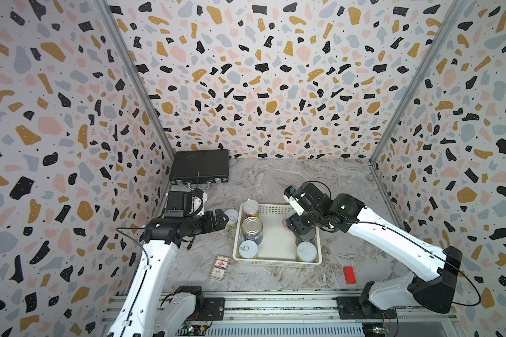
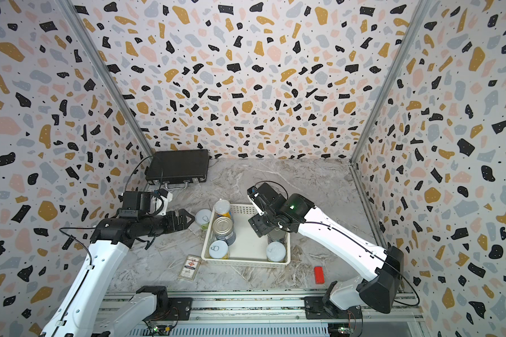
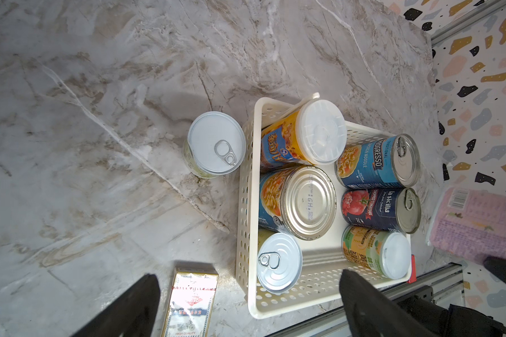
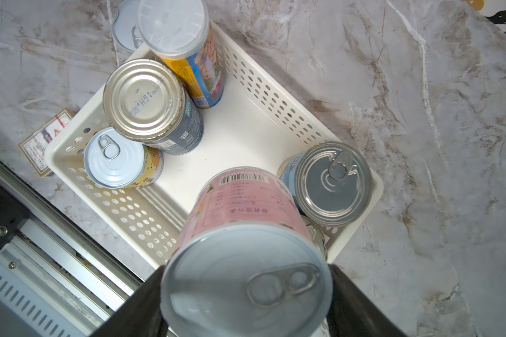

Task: Put the canned food in the basket
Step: Place the canned food in the basket.

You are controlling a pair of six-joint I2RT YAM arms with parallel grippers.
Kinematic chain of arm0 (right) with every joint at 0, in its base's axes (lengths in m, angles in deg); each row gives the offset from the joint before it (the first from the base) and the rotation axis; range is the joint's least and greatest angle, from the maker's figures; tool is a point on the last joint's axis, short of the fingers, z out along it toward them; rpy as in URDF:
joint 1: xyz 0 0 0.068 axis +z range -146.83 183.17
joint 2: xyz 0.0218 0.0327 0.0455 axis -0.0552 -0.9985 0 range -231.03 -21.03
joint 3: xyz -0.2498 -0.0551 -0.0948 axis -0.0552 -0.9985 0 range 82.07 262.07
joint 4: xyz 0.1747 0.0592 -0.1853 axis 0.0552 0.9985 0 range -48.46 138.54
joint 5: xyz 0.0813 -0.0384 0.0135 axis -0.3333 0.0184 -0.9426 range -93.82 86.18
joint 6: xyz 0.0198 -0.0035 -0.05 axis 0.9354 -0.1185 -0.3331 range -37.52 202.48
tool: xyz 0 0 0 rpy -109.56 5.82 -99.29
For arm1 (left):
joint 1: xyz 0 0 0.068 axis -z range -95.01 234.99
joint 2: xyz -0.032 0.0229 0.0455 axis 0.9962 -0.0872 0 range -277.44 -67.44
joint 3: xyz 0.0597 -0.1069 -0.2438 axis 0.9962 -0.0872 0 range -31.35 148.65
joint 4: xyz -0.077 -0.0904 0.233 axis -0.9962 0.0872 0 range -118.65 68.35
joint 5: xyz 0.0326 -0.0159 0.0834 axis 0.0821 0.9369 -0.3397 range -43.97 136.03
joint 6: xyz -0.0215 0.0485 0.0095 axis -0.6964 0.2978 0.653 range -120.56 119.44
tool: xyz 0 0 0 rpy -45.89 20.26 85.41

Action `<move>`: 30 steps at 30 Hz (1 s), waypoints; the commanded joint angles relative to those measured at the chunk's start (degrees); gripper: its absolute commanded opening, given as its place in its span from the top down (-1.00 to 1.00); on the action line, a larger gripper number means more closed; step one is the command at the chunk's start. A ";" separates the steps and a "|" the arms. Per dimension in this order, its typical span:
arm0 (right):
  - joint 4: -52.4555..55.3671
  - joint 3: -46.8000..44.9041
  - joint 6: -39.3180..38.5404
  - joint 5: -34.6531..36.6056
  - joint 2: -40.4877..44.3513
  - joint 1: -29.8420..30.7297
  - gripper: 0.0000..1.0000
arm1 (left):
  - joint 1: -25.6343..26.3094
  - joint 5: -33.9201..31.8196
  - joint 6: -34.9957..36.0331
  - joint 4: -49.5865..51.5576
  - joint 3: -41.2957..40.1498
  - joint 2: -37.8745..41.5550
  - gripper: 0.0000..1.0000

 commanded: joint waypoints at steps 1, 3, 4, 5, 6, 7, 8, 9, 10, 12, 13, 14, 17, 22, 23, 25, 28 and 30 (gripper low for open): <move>-3.85 -1.00 -0.01 0.35 1.99 1.37 0.26 | 0.20 -0.76 0.07 -0.69 -0.36 0.49 -0.99; -5.94 -3.57 0.15 0.10 1.89 2.02 0.25 | 0.20 -0.99 0.04 -0.84 -0.36 0.55 -0.99; -6.75 -4.65 0.24 -0.05 1.76 2.11 0.26 | 0.20 -1.03 -0.04 -0.71 -0.36 0.40 -0.99; -7.42 -5.73 0.38 -0.08 1.40 2.22 0.26 | 0.20 -0.99 -0.02 -0.67 -0.30 0.34 -0.99; -7.99 -6.44 0.41 -0.08 0.88 2.31 0.26 | 0.20 -0.99 -0.01 -0.72 -0.36 0.17 -0.99; -8.32 -7.01 0.41 -0.08 0.40 2.39 0.26 | 0.20 -0.99 -0.01 -0.69 -0.28 0.08 -0.99; -8.66 -7.69 0.59 -0.04 -0.22 2.42 0.26 | 0.20 -1.00 0.00 -0.68 -0.34 0.00 -0.99; -9.09 -8.33 0.52 -0.04 -0.82 2.39 0.26 | 0.20 -0.99 -0.01 -0.68 -0.32 -0.07 -0.99; -9.45 -8.82 0.65 -0.15 -1.36 2.50 0.26 | 0.20 -0.98 0.03 -0.68 -0.34 -0.10 -0.99; -9.74 -9.38 0.65 -0.73 -2.44 2.55 0.28 | 0.20 -0.99 -0.01 -0.73 -0.35 -0.10 -0.99; -9.75 -9.45 0.67 -0.72 -2.79 2.67 0.28 | 0.25 -0.99 -0.01 -0.72 -0.31 -0.10 -0.99; -9.83 -9.63 0.68 -0.54 -3.07 2.82 0.29 | 0.22 -1.00 -0.01 -0.64 -0.36 -0.07 -0.99; -10.58 -10.69 0.71 -0.38 -3.29 3.00 0.28 | 0.20 -0.99 0.00 -0.68 -0.37 -0.06 -0.99; -10.54 -10.88 0.79 -0.53 -4.47 3.52 0.28 | 0.21 -0.99 -0.08 -0.59 -0.36 -0.19 -0.99; -10.51 -11.03 0.77 -0.52 -4.69 3.74 0.28 | 0.20 -0.99 -0.06 -0.64 -0.36 -0.19 -0.99; -10.70 -11.39 0.78 -0.54 -5.20 4.12 0.28 | 0.21 -0.99 -0.07 -0.64 -0.36 -0.20 -0.99; -10.33 -11.23 0.76 -0.40 -6.42 4.81 0.28 | 0.20 -0.99 -0.07 -0.59 -0.36 -0.29 -0.99; -10.14 -11.14 0.91 0.07 -7.05 5.27 0.28 | 0.20 -0.98 -0.02 -0.67 -0.33 -0.32 -0.99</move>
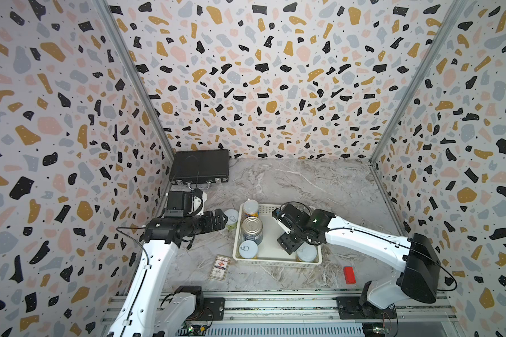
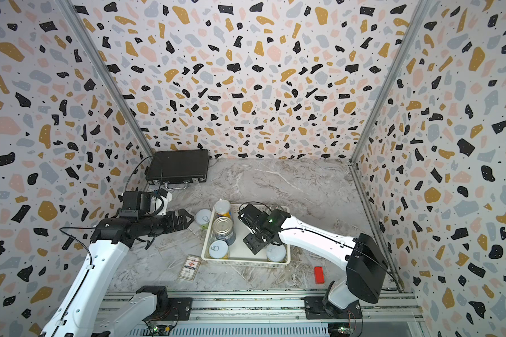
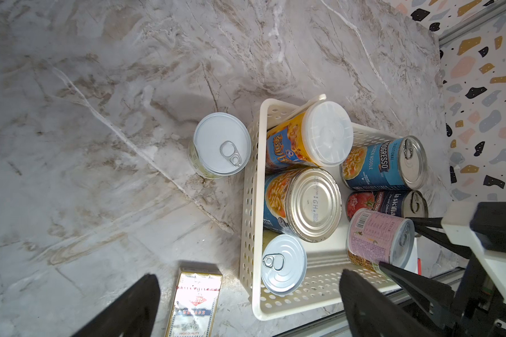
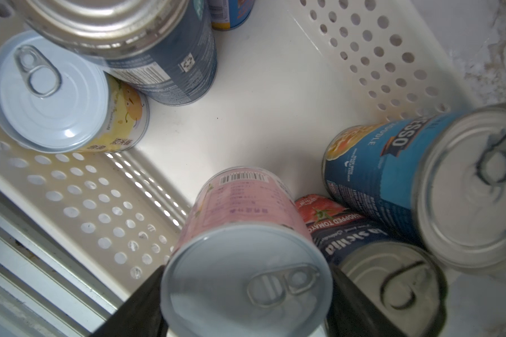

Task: Put the canned food in the basket
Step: Place the canned food in the basket.

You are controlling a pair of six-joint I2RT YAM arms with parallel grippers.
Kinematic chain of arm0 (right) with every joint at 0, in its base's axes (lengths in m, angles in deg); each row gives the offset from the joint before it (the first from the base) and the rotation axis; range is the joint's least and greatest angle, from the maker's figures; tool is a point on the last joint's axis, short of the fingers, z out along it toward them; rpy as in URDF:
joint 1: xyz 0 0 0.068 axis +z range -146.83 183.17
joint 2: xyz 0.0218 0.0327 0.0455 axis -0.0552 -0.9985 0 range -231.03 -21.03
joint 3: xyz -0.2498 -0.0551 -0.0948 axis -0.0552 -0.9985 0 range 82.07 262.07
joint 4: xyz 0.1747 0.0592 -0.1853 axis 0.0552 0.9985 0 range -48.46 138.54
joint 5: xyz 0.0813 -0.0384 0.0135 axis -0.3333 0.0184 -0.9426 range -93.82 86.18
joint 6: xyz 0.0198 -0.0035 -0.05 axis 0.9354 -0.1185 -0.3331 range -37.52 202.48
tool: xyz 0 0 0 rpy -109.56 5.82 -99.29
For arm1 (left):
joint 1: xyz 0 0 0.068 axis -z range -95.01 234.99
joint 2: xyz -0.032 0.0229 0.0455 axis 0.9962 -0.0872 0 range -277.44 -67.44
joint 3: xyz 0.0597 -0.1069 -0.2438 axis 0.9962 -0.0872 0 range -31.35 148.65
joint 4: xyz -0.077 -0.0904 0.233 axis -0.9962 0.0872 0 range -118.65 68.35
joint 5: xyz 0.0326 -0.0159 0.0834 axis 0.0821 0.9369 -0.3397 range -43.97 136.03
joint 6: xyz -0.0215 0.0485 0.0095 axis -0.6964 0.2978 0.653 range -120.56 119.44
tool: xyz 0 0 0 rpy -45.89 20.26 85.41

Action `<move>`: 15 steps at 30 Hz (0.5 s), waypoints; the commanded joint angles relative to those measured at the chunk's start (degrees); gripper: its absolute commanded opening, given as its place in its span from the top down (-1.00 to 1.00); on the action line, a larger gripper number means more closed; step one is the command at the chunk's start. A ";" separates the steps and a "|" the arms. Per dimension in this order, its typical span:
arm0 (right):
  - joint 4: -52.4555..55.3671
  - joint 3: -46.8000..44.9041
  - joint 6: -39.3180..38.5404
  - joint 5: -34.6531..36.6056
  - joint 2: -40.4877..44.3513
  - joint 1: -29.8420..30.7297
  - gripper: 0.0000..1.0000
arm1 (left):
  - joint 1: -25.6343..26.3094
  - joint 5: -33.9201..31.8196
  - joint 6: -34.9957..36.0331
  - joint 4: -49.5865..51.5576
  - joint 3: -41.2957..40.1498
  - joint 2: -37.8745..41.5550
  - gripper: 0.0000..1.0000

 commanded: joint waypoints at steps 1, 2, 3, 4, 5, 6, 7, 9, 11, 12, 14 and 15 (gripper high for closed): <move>-0.48 0.53 0.97 0.91 0.07 0.88 0.28 | 0.20 0.06 -0.06 -0.59 -0.36 -0.16 -0.99; -0.46 0.22 1.20 1.34 -0.16 1.13 0.28 | 0.20 0.01 -0.04 -0.60 -0.36 -0.18 -0.99; -0.63 -0.19 1.40 1.43 -0.29 1.30 0.29 | 0.20 0.05 -0.10 -0.59 -0.37 -0.18 -0.99; -0.85 -0.95 1.66 1.53 -0.45 1.49 0.28 | 0.20 0.08 0.00 -0.60 -0.36 -0.22 -0.99; -0.39 -1.11 1.96 1.46 -0.70 1.50 0.28 | 0.20 0.14 0.01 -0.63 -0.36 -0.15 -0.99; -0.41 -1.52 2.01 1.57 -0.82 1.59 0.28 | 0.22 0.14 -0.11 -0.66 -0.36 -0.20 -0.99; -0.43 -1.97 2.04 1.55 -0.91 1.68 0.28 | 0.20 0.14 0.04 -0.59 -0.36 -0.14 -0.99; -0.69 -2.81 2.25 1.78 -0.99 1.68 0.28 | 0.20 0.14 -0.04 -0.59 -0.36 -0.15 -0.99; -0.85 -3.30 2.41 1.26 -1.08 1.77 0.28 | 0.20 0.14 -0.02 -0.64 -0.36 -0.23 -1.00; -0.90 -3.57 2.52 1.00 -1.06 1.77 0.28 | 0.22 0.14 -0.01 -0.61 -0.36 -0.20 -0.99; -1.01 -4.16 2.73 0.59 -1.09 1.77 0.28 | 0.20 0.14 -0.10 -0.64 -0.36 -0.23 -0.99; -1.09 -4.58 2.77 0.56 -1.09 1.76 0.28 | 0.20 0.14 -0.09 -0.67 -0.36 -0.22 -0.99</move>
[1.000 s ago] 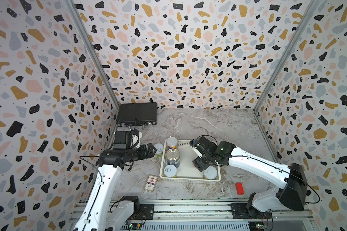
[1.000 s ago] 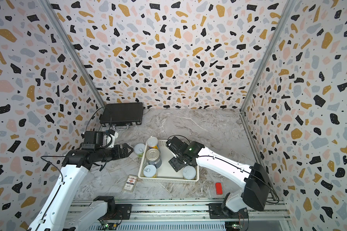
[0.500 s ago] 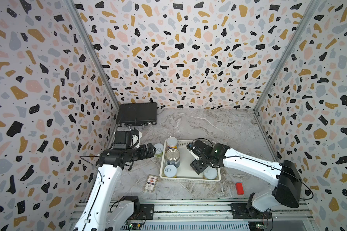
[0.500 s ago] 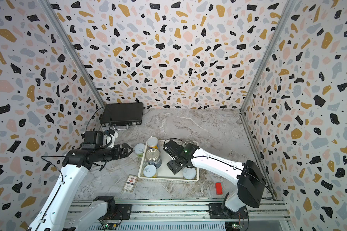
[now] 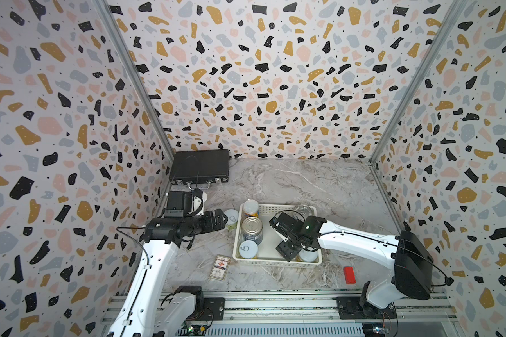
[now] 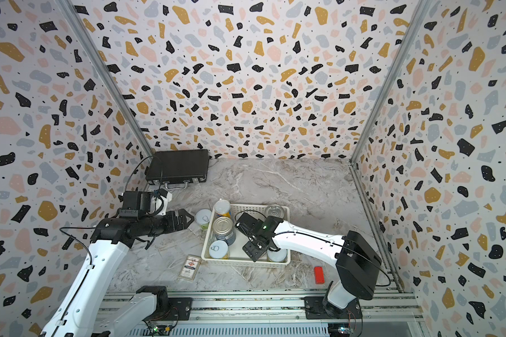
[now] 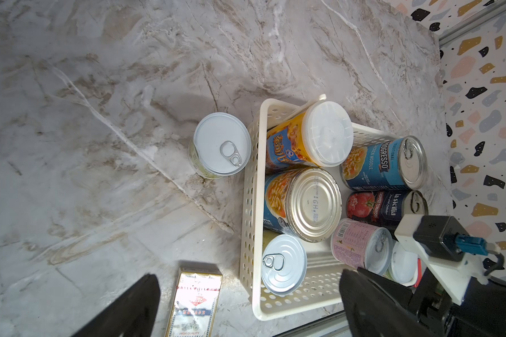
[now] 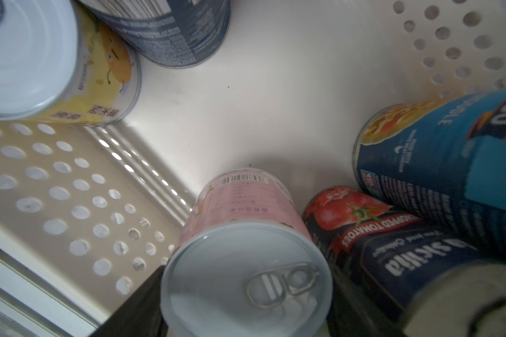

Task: Put the canned food in the basket
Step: Place the canned food in the basket.

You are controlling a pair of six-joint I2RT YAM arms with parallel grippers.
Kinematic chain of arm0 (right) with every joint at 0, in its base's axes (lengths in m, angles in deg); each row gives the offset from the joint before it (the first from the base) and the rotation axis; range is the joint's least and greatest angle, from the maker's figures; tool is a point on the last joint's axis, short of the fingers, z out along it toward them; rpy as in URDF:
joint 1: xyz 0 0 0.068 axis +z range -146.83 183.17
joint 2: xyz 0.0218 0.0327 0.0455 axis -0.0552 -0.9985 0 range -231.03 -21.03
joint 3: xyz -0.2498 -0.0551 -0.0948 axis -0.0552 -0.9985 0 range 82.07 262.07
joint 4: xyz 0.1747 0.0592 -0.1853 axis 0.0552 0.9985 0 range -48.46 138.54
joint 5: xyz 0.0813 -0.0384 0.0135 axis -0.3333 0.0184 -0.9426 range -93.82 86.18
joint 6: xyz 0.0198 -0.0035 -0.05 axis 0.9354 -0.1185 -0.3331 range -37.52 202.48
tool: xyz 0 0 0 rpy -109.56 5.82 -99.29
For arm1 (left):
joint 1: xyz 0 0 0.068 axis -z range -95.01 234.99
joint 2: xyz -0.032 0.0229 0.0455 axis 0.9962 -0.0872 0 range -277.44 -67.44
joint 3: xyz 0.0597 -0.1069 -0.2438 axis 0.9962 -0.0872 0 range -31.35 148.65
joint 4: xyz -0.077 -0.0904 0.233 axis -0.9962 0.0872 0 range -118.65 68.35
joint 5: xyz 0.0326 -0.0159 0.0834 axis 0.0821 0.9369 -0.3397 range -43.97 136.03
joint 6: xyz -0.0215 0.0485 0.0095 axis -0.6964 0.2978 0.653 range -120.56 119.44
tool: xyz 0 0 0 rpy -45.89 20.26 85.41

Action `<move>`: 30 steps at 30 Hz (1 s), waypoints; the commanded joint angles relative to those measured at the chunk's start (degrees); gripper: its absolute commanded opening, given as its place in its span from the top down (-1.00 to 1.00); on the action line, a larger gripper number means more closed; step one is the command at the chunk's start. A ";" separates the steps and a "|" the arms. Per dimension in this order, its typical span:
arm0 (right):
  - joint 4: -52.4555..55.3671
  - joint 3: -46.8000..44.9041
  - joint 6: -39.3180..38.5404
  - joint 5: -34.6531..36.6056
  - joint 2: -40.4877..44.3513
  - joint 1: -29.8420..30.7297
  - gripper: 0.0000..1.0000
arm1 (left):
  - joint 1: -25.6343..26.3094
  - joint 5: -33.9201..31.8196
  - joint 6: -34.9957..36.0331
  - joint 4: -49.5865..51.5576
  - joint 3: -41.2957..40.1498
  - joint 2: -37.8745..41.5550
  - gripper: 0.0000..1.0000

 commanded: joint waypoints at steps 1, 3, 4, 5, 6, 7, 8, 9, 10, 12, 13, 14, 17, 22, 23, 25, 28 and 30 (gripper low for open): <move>1.46 -0.71 1.21 0.68 0.81 0.17 0.28 | 0.25 0.12 -0.09 -0.60 -0.34 -0.20 -0.99; 1.99 -1.35 1.62 1.88 0.47 0.20 0.27 | 0.22 0.14 -0.13 -0.67 -0.36 -0.23 -0.99; 2.42 -1.50 1.71 2.37 0.20 0.13 0.26 | 0.21 0.14 -0.09 -0.63 -0.36 -0.17 -0.99; 2.60 -1.71 1.76 2.91 -0.03 0.16 0.25 | 0.20 0.14 -0.09 -0.60 -0.32 -0.22 -0.99; 2.86 -1.79 1.92 3.14 -0.37 0.19 0.24 | 0.22 0.14 -0.08 -0.65 -0.36 -0.16 -0.99; 3.08 -1.90 1.97 3.22 -0.68 0.18 0.24 | 0.20 0.14 -0.08 -0.62 -0.36 -0.18 -0.99; 3.00 -2.13 1.95 3.21 -0.95 0.19 0.22 | 0.23 0.14 -0.09 -0.63 -0.36 -0.25 -0.99; 2.58 -2.58 2.01 3.33 -1.33 0.18 0.21 | 0.26 0.14 -0.08 -0.60 -0.32 -0.24 -0.99; 3.07 -2.54 2.29 3.24 -1.93 0.21 0.21 | 0.28 0.14 -0.08 -0.59 -0.36 -0.25 -0.99; 3.35 -2.85 2.31 2.66 -2.83 0.17 0.21 | 0.29 0.14 -0.10 -0.62 -0.37 -0.24 -0.99; 3.26 -3.14 2.42 2.60 -3.20 0.22 0.21 | 0.29 0.14 -0.12 -0.63 -0.35 -0.24 -0.99; 3.27 -3.34 2.44 2.55 -3.47 0.21 0.21 | 0.29 0.14 -0.15 -0.67 -0.36 -0.30 -0.99; 3.53 -3.46 2.43 2.39 -3.74 0.21 0.22 | 0.29 0.14 -0.08 -0.60 -0.36 -0.30 -0.99; 3.93 -3.77 1.53 0.96 -2.99 0.21 0.18 | 0.29 0.05 -0.10 -0.71 -0.37 -0.39 -0.99; 4.37 -3.78 1.26 0.88 -2.99 0.17 0.18 | 0.27 0.05 -0.16 -0.60 -0.36 -0.35 -0.99; 4.84 -3.97 1.24 1.11 -2.74 0.17 0.18 | 0.29 0.05 -0.04 -0.59 -0.36 -0.43 -0.99; 4.52 -4.97 1.33 1.40 -1.90 0.21 0.14 | 0.29 0.05 -0.08 -0.61 -0.36 -0.41 -0.99; 4.54 -5.19 1.41 1.65 -1.63 0.21 0.13 | 0.25 0.05 -0.08 -0.60 -0.36 -0.46 -0.99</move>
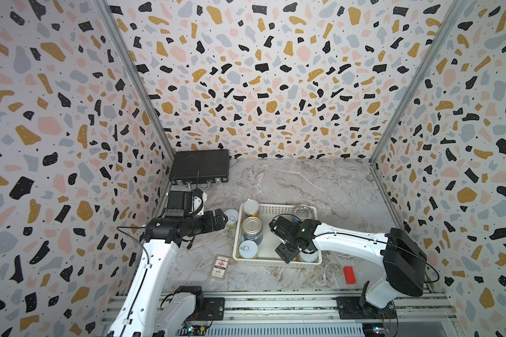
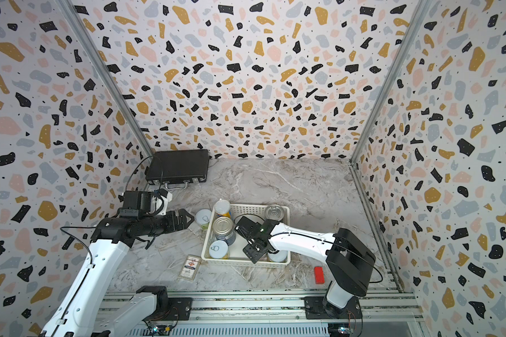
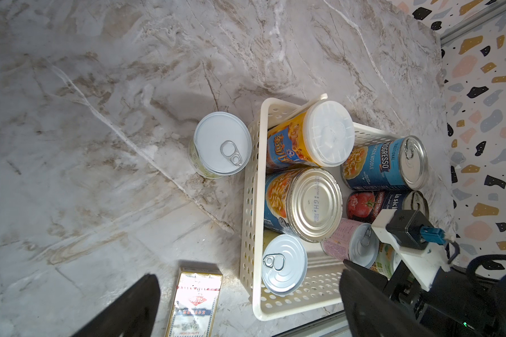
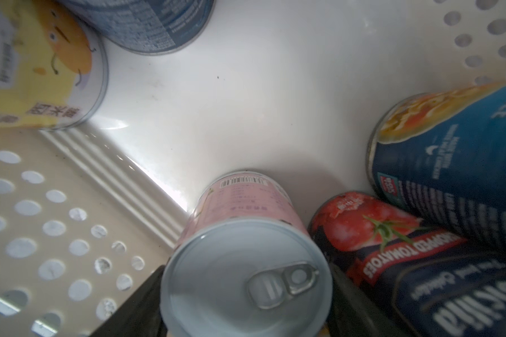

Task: Put the canned food in the basket
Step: Place the canned food in the basket.

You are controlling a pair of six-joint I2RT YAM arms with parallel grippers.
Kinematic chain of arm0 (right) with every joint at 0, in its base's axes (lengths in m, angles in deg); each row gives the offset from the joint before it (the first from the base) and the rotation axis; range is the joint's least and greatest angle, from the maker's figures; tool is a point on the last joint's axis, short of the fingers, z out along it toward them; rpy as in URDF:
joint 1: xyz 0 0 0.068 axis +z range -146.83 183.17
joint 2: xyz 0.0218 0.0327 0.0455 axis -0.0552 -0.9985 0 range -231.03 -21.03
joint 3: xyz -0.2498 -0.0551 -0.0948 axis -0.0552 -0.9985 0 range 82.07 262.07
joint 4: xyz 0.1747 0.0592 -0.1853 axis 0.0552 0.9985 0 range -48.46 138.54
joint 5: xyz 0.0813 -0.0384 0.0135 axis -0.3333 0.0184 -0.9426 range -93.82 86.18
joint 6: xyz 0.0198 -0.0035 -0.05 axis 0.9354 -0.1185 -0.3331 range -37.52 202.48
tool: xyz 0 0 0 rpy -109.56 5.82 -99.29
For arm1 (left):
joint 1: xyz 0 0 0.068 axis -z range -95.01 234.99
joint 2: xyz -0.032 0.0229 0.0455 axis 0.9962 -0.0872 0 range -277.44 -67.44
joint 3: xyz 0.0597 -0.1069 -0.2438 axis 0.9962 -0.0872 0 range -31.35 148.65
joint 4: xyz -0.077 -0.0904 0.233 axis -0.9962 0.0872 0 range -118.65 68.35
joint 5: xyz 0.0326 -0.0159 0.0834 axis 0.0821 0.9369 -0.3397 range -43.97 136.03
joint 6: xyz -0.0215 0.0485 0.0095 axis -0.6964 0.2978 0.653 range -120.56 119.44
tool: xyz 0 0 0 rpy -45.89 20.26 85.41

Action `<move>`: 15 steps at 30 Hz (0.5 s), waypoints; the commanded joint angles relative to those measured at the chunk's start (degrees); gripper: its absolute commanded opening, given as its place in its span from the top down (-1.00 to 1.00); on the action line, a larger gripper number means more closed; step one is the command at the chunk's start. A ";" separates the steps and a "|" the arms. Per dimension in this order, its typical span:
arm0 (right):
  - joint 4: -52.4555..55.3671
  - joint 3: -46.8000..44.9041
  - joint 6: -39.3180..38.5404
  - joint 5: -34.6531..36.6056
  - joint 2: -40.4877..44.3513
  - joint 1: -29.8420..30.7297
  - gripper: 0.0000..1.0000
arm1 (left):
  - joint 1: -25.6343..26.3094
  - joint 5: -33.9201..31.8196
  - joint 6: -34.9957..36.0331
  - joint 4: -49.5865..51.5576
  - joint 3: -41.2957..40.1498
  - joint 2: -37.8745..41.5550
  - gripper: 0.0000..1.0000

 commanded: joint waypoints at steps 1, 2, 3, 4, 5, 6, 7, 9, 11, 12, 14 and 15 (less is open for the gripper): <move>7.47 -2.47 0.43 0.39 0.95 -0.01 0.12 | 0.29 0.08 -0.08 -0.66 -0.36 -0.25 -0.99; 7.65 -2.46 0.57 0.36 0.92 0.01 0.10 | 0.29 0.10 -0.08 -0.62 -0.36 -0.28 -0.99; 7.62 -2.53 0.59 0.40 1.02 0.00 0.07 | 0.29 0.08 -0.09 -0.61 -0.36 -0.16 -0.99; 7.65 -2.60 0.52 0.29 1.04 -0.01 0.01 | 0.29 0.08 -0.06 -0.60 -0.32 -0.15 -1.00; 7.65 -2.71 0.55 0.09 1.19 0.00 -0.06 | 0.25 0.08 -0.08 -0.59 -0.37 -0.27 -0.99; 7.57 -2.82 0.44 -0.31 1.31 0.02 -0.19 | 0.29 0.10 -0.10 -0.60 -0.36 -0.31 -0.99; 7.27 -2.99 0.35 -0.87 1.43 -0.05 -0.28 | 0.29 0.08 -0.08 -0.62 -0.36 -0.32 -0.99; 6.90 -3.09 0.18 -1.61 1.64 0.01 -0.40 | 0.29 0.03 -0.10 -0.61 -0.34 -0.39 -0.99; 6.46 -3.28 0.03 -1.79 1.99 0.00 -0.50 | 0.29 0.14 -0.07 -0.62 -0.37 -0.40 -0.99; 6.25 -3.39 -0.02 -1.94 2.22 -0.02 -0.52 | 0.29 0.17 -0.08 -0.61 -0.36 -0.35 -0.99; 5.82 -3.37 -0.22 -2.42 2.76 0.02 -0.56 | 0.29 0.16 -0.12 -0.63 -0.36 -0.41 -0.99; 5.57 -3.48 -0.35 -2.87 3.17 -0.03 -0.57 | 0.29 0.16 -0.11 -0.59 -0.36 -0.44 -0.99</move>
